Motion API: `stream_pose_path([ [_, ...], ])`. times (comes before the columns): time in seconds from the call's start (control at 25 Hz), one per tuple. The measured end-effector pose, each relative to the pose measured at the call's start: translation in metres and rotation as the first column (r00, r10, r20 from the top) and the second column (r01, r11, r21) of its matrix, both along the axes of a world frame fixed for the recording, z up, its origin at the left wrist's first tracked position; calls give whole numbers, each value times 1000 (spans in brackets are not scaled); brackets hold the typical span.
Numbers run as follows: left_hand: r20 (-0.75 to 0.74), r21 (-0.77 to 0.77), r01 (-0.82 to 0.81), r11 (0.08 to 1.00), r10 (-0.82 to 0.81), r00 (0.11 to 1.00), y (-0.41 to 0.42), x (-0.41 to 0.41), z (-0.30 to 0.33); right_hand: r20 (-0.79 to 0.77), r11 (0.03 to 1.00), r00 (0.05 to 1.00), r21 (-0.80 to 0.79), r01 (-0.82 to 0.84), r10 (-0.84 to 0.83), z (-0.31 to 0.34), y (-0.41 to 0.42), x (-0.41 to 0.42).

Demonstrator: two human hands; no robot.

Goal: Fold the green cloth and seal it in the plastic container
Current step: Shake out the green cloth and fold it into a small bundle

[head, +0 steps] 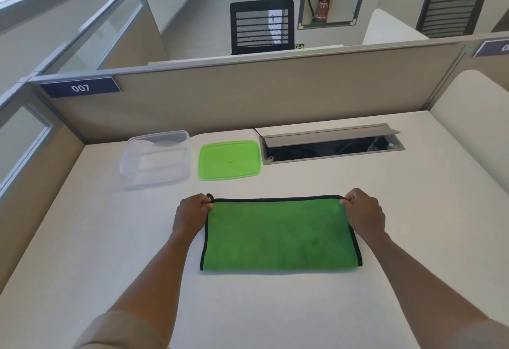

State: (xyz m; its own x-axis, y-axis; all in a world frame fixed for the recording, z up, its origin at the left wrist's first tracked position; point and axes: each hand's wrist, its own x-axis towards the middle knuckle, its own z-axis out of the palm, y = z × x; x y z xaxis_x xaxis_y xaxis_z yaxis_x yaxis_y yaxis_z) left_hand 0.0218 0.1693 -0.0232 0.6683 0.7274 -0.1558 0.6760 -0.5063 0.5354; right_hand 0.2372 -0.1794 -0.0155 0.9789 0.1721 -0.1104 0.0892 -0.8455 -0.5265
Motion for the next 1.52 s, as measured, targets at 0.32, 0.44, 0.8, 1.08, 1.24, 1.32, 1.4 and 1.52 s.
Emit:
stream_pose_path([
  [0.32,10,36,36,999,-36,999,4,3,-26,-34,993,999,111,38,-35,-29,-4,-2],
  [0.44,3,231,112,966,-116,993,2,-2,-27,39,993,997,104,59,-63,-24,2,-22],
  [0.8,-204,270,426,864,-381,902,-2,7,-27,-84,798,799,175,-577,596,-7,125,-208],
  [1.08,-370,240,420,875,-317,873,9,0,-18,14,679,713,-319,-661,701,-29,165,-264],
  [1.24,-393,174,357,918,-268,880,14,-6,-13,130,672,680,-367,-643,722,-30,171,-271],
  [1.32,-316,68,248,966,-215,924,17,-9,-9,115,682,691,-339,-648,714,-26,174,-270],
  [1.4,-265,-28,150,988,-152,952,20,-12,-5,103,715,720,-270,-644,687,-23,177,-268],
  [1.52,-184,-120,42,992,-64,981,24,-17,2,122,800,791,-113,-589,599,-19,176,-268],
])
